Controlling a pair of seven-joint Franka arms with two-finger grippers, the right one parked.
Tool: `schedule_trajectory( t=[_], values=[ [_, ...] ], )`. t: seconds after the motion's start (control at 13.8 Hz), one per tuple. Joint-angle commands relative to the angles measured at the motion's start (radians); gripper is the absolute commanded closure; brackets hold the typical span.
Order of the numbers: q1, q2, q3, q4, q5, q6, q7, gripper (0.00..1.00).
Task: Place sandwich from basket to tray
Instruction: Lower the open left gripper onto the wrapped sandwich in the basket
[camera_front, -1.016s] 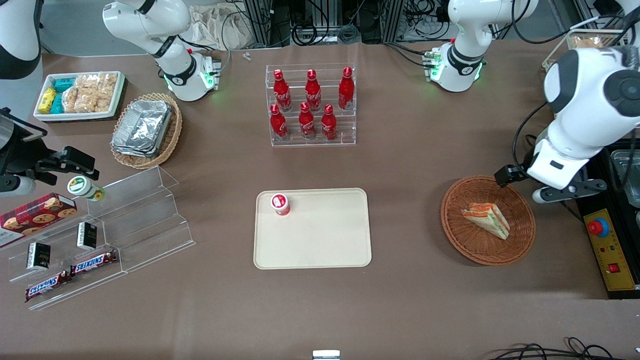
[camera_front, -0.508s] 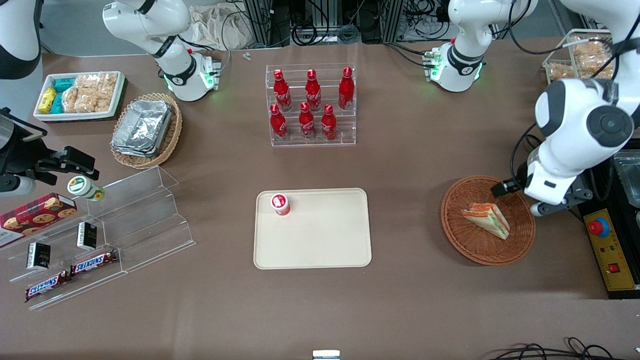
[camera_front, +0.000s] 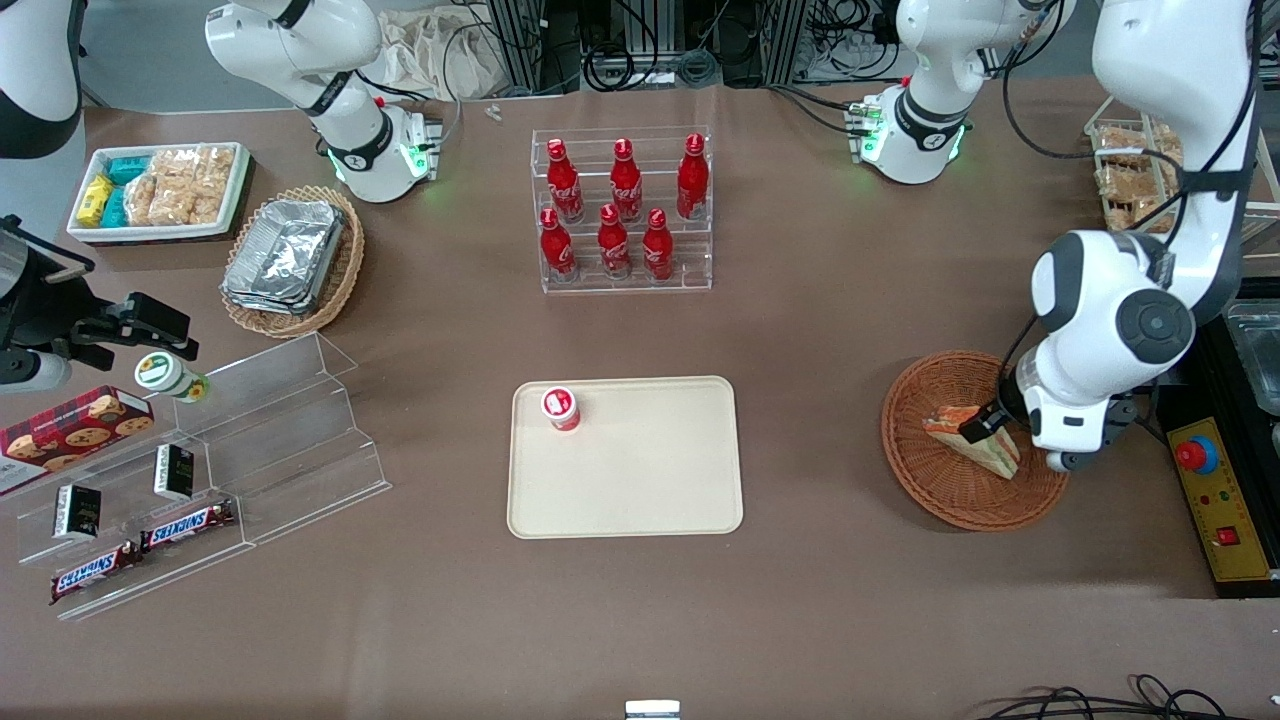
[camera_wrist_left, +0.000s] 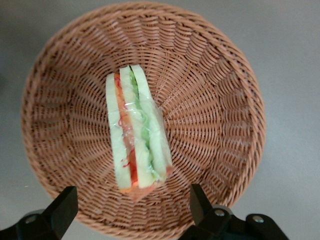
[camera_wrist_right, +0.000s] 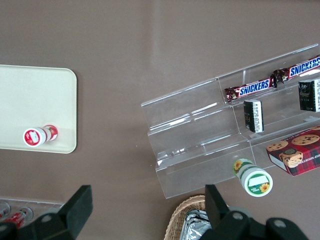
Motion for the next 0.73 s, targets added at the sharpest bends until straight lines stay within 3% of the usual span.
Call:
schedule_trajectory(
  t=[0.0,0.51,0.58,0.65],
  values=[
    [0.01,0.019,-0.002,-0.01,0.006,0.043,-0.054,0.01],
    [0.015,0.076,0.024,-0.033,0.017,0.147,-0.076,0.06],
    [0.013,0.08,0.024,-0.033,0.015,0.147,-0.077,0.11],
    [0.013,0.077,0.024,-0.033,0.017,0.147,-0.089,0.25]
  ],
)
